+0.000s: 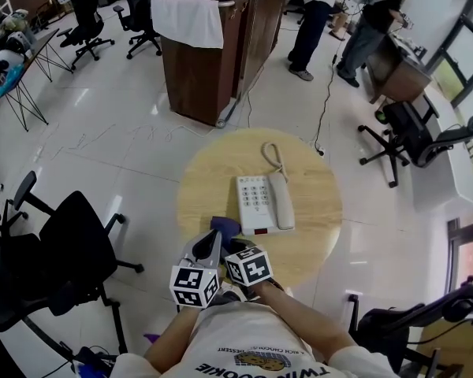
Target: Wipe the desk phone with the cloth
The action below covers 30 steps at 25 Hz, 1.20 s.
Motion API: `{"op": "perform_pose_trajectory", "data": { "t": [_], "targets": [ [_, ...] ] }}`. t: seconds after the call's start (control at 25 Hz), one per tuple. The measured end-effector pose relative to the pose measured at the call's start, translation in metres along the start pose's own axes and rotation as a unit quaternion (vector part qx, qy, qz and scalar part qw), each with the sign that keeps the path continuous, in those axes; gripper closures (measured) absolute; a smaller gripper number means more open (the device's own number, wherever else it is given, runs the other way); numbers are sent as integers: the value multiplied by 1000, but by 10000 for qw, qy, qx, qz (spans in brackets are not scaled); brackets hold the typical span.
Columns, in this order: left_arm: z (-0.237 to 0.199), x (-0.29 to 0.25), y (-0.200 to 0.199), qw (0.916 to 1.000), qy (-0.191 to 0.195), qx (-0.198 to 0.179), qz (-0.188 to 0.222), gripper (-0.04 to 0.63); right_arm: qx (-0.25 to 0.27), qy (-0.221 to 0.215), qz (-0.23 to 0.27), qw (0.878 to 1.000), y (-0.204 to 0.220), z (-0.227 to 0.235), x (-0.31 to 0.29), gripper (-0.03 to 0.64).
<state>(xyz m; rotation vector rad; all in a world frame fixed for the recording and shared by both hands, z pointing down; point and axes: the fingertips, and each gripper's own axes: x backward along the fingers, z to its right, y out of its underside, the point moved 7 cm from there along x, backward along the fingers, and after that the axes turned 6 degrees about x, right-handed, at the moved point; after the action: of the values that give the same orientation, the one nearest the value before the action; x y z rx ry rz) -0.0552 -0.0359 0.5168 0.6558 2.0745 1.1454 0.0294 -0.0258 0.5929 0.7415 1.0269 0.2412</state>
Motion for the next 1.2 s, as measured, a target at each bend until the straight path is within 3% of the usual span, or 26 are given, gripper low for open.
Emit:
{"op": "perform_pose_trajectory", "data": {
  "t": [0.4,0.68,1.2],
  "targets": [
    [13,-6,5,9997,232,-30,-86,604,843,13,-163,9963,33,14,31,549],
    [16,-13,6,9990,414,-25,-177,604,554,120,-194,9982,51,30,49,549],
    [22,-25,3,9969,728,-126,-272,604,313,829,-273,9957,68,67,80,549]
  ]
}}
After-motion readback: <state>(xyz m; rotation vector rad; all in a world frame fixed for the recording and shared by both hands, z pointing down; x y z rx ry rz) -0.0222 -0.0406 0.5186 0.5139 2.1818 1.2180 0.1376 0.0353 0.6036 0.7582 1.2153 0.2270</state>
